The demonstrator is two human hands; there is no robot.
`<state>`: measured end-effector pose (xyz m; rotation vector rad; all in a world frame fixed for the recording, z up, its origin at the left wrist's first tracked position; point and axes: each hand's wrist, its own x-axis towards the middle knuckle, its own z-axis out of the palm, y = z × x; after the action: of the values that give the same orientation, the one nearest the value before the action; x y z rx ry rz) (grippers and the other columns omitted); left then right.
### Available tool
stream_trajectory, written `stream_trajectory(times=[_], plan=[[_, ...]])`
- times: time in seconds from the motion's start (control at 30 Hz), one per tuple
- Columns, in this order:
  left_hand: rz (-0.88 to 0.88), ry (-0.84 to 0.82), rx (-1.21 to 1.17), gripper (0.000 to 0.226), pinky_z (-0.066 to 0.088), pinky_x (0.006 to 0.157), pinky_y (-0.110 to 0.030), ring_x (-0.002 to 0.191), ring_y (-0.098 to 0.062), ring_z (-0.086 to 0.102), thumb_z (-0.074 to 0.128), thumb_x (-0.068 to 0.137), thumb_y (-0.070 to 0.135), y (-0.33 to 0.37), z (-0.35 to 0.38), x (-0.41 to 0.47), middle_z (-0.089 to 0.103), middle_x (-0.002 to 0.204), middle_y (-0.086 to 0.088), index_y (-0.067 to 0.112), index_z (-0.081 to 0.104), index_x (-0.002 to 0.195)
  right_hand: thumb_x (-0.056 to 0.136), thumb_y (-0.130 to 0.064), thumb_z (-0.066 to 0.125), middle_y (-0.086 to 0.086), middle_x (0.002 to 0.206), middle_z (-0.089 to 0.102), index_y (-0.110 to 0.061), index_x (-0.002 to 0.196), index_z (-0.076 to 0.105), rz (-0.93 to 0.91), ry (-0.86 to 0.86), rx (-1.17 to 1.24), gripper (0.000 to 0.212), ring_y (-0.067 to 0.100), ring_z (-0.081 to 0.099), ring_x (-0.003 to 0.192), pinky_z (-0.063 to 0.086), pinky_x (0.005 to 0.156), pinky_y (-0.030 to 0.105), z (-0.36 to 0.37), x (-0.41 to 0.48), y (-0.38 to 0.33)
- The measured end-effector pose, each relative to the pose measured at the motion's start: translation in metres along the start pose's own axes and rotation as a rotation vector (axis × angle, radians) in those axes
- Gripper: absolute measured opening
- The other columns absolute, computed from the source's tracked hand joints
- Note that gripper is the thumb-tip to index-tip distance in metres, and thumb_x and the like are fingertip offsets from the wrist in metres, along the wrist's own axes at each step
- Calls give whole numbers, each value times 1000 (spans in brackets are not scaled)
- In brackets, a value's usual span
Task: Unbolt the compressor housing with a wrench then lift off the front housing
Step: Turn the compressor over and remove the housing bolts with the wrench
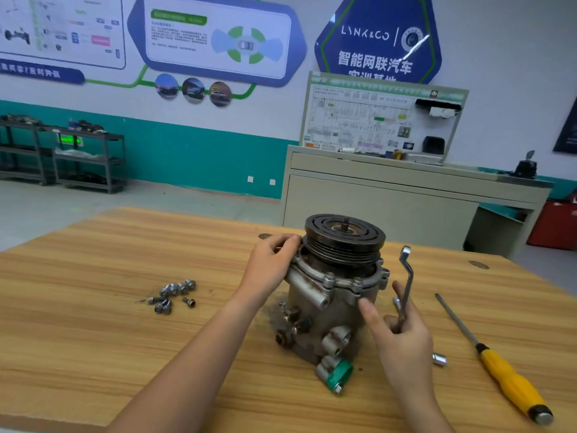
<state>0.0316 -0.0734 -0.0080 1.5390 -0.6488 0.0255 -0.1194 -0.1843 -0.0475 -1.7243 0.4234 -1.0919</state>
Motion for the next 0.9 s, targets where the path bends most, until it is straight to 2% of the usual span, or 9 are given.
stream_trajectory(times=[0.1, 0.17, 0.23, 0.4, 0.53, 0.63, 0.7, 0.77, 0.9], plan=[[21, -3, 4, 22, 46, 69, -15, 86, 1, 60, 48, 95, 24, -4, 1, 4, 67, 87, 14, 32, 65, 83, 47, -61, 61, -24, 60, 56, -44, 99, 51, -7, -55, -3, 56, -8, 52, 54, 40, 49, 5, 6, 0, -6], [51, -11, 31, 22, 48, 73, -19, 87, -1, 60, 46, 95, 23, -5, 1, 3, 66, 88, 12, 32, 63, 85, 44, -64, 62, -21, 84, 58, -41, 118, 45, -12, -65, -46, 79, -3, 52, 70, 42, 66, 11, 8, 2, -5], [74, -17, 66, 22, 50, 78, -25, 89, -5, 60, 45, 95, 23, -5, -2, 3, 66, 91, 9, 32, 62, 86, 43, -67, 61, -13, 82, 52, -36, 122, 48, -5, -61, -77, 87, 5, 45, 74, 39, 69, 19, 7, 4, -6], [113, 93, 74, 15, 47, 68, -12, 81, 1, 60, 51, 89, 25, -8, -16, -10, 66, 86, 10, 33, 62, 81, 63, -44, 72, -11, 49, 47, -45, 82, 54, 33, -148, -103, 27, 3, 42, 49, 38, 49, 18, 7, 12, -7], [124, 171, 105, 4, 42, 68, -5, 88, 5, 56, 54, 84, 37, -6, -16, -25, 62, 96, 13, 37, 57, 87, 78, -35, 65, -11, 36, 46, -35, 94, 56, 163, -197, -47, 19, -2, 45, 33, 32, 35, 9, 12, 20, -5], [96, 142, 163, 59, 38, 78, -5, 105, 14, 43, 53, 71, 62, -12, 1, -47, 42, 117, 26, 37, 42, 124, 72, -43, 63, -12, 33, 46, -16, 102, 59, 219, -233, -28, 41, -3, 42, 29, 29, 31, 9, 9, 25, -4], [85, 129, 197, 94, 36, 102, -22, 127, 4, 29, 55, 65, 70, -18, 16, -62, 26, 138, 23, 36, 17, 144, 66, -48, 61, -14, 34, 47, -14, 102, 59, 212, -239, -33, 50, -5, 43, 30, 29, 31, 9, 9, 26, -3], [67, 147, 233, 109, 23, 115, -41, 140, -7, 13, 60, 65, 69, -20, 24, -70, 11, 152, 17, 32, 0, 148, 73, -43, 64, -16, 33, 46, -14, 106, 60, 196, -235, -41, 44, -5, 42, 30, 29, 31, 9, 10, 26, -1], [31, 181, 263, 122, 13, 117, -48, 140, -5, 7, 62, 58, 72, -15, 27, -68, 5, 156, 14, 31, -10, 147, 82, -32, 63, -22, 35, 45, -29, 103, 59, 146, -240, -55, 21, -9, 44, 34, 30, 34, 6, 10, 27, 1]])
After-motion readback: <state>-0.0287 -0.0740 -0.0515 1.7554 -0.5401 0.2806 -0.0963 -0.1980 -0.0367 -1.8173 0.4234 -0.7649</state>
